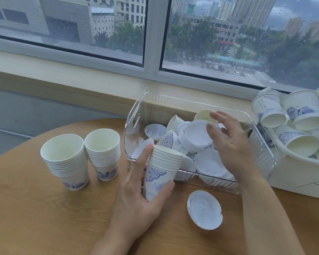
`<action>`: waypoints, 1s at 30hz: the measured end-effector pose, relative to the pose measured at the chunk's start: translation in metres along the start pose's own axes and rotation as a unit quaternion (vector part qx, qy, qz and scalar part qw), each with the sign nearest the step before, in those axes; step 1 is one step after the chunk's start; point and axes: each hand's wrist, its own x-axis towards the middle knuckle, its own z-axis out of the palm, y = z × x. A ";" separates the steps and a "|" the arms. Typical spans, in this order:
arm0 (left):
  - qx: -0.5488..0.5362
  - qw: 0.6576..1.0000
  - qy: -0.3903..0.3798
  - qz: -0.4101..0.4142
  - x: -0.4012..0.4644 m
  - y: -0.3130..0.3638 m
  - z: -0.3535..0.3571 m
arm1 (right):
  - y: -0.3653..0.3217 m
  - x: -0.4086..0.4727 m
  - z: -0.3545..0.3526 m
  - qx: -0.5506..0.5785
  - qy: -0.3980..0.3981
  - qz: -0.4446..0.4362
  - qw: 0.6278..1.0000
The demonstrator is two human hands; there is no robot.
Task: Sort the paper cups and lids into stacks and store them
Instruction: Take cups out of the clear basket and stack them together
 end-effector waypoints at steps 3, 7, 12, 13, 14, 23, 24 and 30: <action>-0.002 1.000 -0.003 0.001 -0.001 0.000 -0.001 | 0.013 0.003 0.001 -0.043 -0.016 0.029 0.999; -0.007 1.000 0.002 0.000 -0.001 0.004 0.000 | 0.024 0.007 0.007 -0.061 -0.034 0.057 0.996; -0.002 1.000 0.001 -0.002 -0.001 0.004 0.001 | 0.026 0.009 0.006 -0.056 -0.035 0.075 0.995; 0.001 1.000 0.002 0.000 -0.001 0.003 0.001 | 0.025 0.009 0.006 -0.053 -0.024 0.072 0.996; 0.002 1.000 0.003 0.002 -0.001 0.003 0.001 | 0.023 0.009 0.006 -0.051 -0.009 0.065 0.997; -0.004 1.000 0.000 0.000 -0.001 0.002 0.001 | 0.006 0.004 -0.003 0.231 0.113 0.001 0.967; -0.006 1.000 -0.002 -0.001 -0.001 0.003 0.001 | 0.001 0.003 -0.003 0.248 0.108 -0.003 0.963; 0.009 1.000 0.001 0.003 -0.001 0.003 -0.001 | -0.020 -0.005 0.005 0.263 0.034 -0.030 0.964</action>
